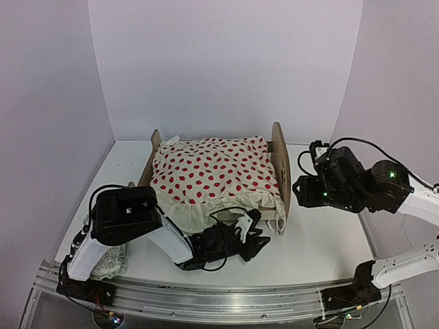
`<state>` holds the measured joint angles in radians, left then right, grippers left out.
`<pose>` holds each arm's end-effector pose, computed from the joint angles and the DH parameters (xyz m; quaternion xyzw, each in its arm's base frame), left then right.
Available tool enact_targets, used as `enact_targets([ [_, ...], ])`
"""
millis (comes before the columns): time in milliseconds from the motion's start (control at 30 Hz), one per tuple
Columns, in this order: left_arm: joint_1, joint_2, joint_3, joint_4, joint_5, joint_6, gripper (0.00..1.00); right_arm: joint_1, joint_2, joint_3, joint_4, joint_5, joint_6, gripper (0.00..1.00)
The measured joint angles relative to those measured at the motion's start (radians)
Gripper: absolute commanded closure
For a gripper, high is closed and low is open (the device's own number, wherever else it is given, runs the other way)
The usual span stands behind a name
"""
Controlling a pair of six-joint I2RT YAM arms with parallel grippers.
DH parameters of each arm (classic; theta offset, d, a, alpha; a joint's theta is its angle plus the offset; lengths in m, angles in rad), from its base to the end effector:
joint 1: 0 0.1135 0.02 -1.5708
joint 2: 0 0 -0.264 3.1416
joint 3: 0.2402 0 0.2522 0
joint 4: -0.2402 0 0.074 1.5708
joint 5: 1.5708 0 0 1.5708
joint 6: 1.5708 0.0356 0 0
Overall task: Set up the pet bed
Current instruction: Cross the right ropes of the mattress closest to the robot.
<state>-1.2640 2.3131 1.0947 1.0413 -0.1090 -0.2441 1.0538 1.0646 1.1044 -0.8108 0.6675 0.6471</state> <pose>0.1387 -0.4250 0.0796 0.3433 0.6854 -0.4083 0.4957 0.1217 0.1695 0.3430 -0.0508 0.8781 0.0774 0.4694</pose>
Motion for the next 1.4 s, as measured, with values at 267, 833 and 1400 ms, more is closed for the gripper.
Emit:
enact_targets([
  [267,0.000,0.099,0.129,-0.022,-0.108,-0.066,0.51,-0.005,-0.084,-0.040,-0.012,0.017,-0.011,0.46],
  [833,-0.001,0.213,0.335,-0.092,-0.292,-0.132,0.63,-0.011,-0.094,-0.041,-0.022,0.023,-0.041,0.46],
  [1400,-0.035,0.351,0.550,-0.088,-0.538,-0.058,0.68,-0.013,-0.110,-0.055,-0.047,-0.014,0.018,0.47],
])
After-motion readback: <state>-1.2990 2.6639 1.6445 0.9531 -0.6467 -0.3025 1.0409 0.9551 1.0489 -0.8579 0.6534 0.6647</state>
